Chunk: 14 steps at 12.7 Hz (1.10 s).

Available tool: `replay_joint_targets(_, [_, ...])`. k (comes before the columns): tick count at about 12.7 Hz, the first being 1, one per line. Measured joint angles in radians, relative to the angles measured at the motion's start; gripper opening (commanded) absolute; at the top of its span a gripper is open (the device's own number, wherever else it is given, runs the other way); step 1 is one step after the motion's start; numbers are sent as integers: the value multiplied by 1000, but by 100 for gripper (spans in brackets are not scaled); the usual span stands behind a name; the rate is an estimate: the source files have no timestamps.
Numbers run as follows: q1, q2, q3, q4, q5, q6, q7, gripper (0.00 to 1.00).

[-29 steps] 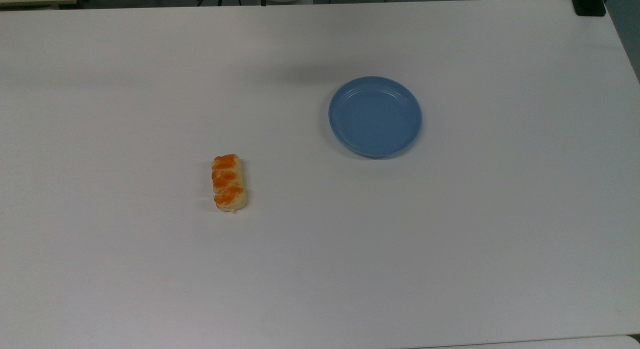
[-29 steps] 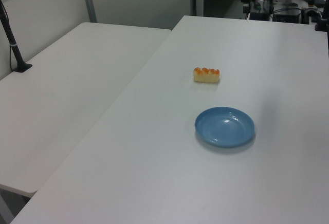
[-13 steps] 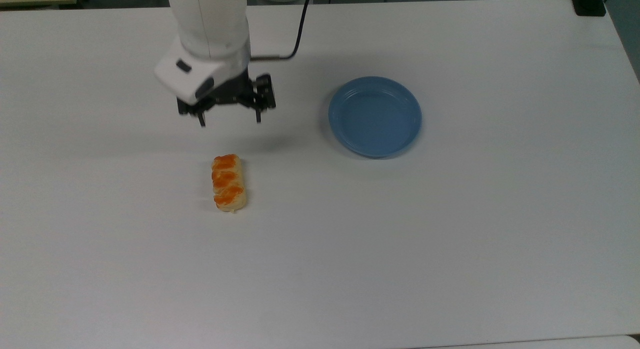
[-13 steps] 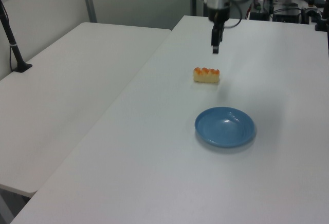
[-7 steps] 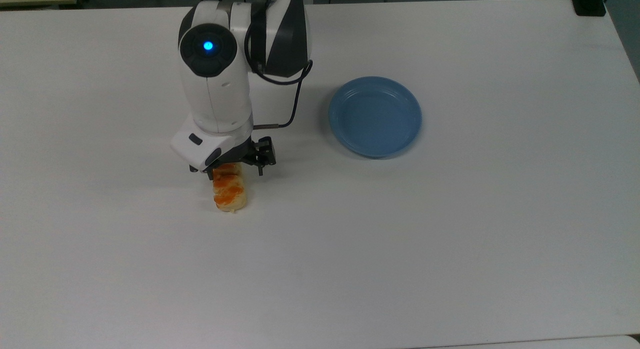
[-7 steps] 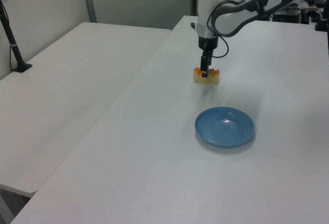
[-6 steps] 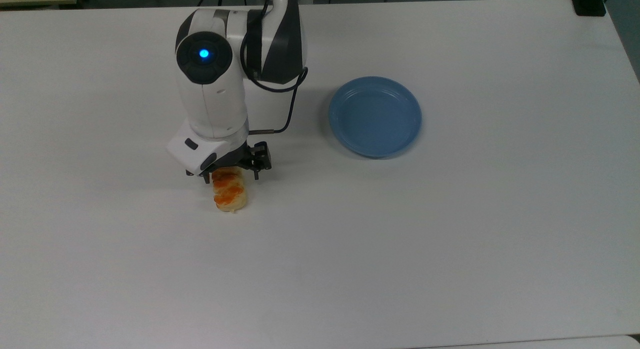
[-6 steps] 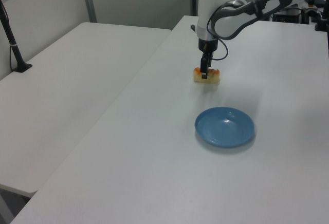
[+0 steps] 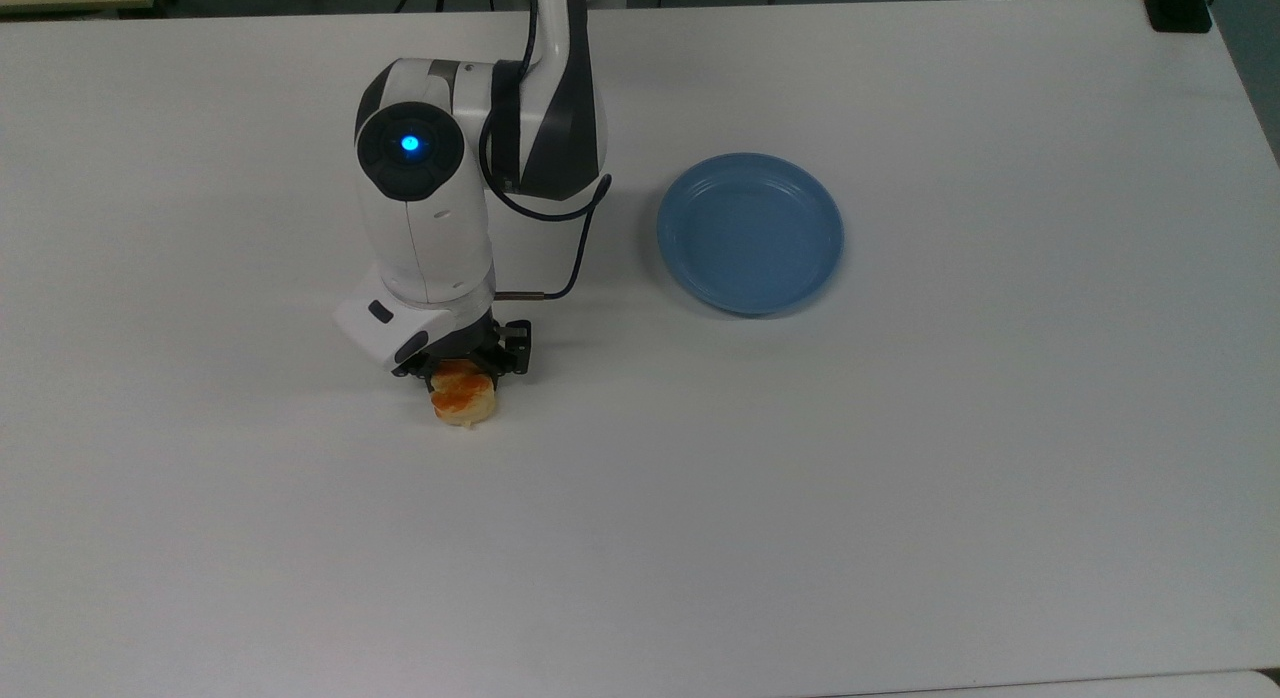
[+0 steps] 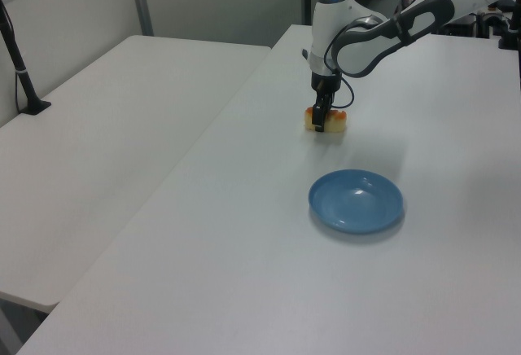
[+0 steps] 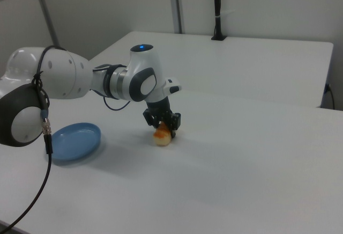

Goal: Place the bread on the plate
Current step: 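Close the gripper on the bread roll, then lift the bread roll and carry it over the blue plate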

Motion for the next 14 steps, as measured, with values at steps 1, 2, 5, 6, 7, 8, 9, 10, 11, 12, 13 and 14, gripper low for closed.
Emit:
replay_joint_targets(1, [0, -3, 1, 6, 0, 1, 6, 23])
replay_joint_targets(2, [1, -11, 2, 11, 0, 1, 7, 25])
replay_joint_targets(5, [27, -98, 17, -8, 0, -81, 9, 25])
replay_joint_targets(6, [46, -127, 25, -21, 0, -121, 10, 25])
replay_joint_targets(7, [81, -164, 42, -43, 1, -180, 19, 25])
replay_joint_targets(8, [119, -194, 56, -68, 1, -220, 45, 25])
replay_joint_targets(9, [152, -219, 68, -103, 1, -235, 73, 25])
replay_joint_targets(10, [171, -234, 78, -130, 1, -236, 93, 25])
replay_joint_targets(11, [199, -253, 91, -174, 1, -236, 124, 25])
replay_joint_targets(12, [219, -261, 96, -198, 1, -236, 148, 25])
replay_joint_targets(13, [241, -265, 99, -217, 1, -236, 177, 25])
replay_joint_targets(14, [260, -266, 100, -233, 1, -235, 205, 25])
